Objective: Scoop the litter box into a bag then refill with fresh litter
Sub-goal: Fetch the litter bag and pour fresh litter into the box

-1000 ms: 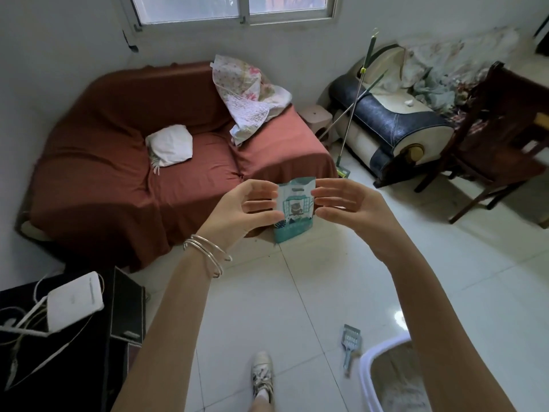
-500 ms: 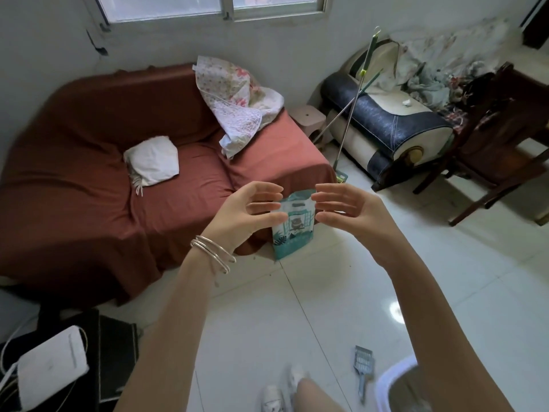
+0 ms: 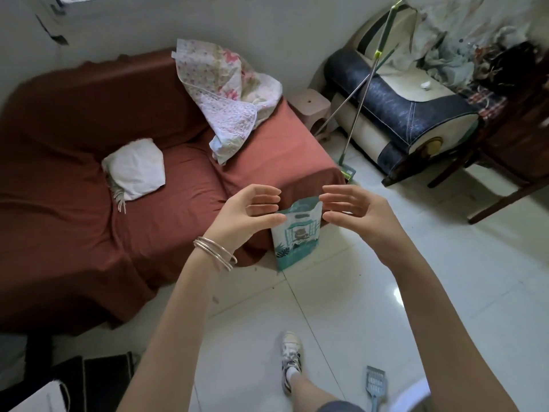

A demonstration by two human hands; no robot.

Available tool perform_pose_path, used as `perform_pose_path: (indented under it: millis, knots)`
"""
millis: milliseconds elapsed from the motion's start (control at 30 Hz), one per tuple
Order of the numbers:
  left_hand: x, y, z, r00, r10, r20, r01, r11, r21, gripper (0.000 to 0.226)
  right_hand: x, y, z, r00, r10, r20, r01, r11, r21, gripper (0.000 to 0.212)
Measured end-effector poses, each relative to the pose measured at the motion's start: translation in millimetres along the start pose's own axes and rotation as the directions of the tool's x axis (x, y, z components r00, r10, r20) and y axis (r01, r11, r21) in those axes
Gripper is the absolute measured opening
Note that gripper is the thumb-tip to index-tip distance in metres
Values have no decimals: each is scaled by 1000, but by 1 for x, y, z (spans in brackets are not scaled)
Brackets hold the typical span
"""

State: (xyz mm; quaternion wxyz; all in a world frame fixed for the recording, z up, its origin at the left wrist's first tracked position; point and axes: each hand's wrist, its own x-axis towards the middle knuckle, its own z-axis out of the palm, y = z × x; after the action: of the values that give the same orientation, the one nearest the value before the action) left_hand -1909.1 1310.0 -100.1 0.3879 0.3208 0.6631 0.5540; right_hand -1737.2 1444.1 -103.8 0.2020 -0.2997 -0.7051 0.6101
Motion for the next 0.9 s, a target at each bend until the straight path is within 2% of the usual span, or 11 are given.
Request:
perform_pose_path:
  millis: [233, 400, 700, 900]
  knots:
    - [97, -20, -10, 996, -89, 13, 89, 996, -3, 40, 88, 30, -13, 998, 62, -28, -64, 996, -55, 38]
    - [160, -39, -17, 989, -136, 50, 135, 991, 12, 40, 141, 54, -9, 992, 113, -52, -114, 993, -13, 36]
    - [265, -77, -39, 963, -203, 178, 198, 979, 45, 39, 220, 88, -3, 952, 220, -212, -222, 975, 12, 34]
    - [322, -115, -43, 940, -254, 227, 238, 966, 97, 36, 262, 124, 7, 916, 303, -264, -296, 953, 67, 32]
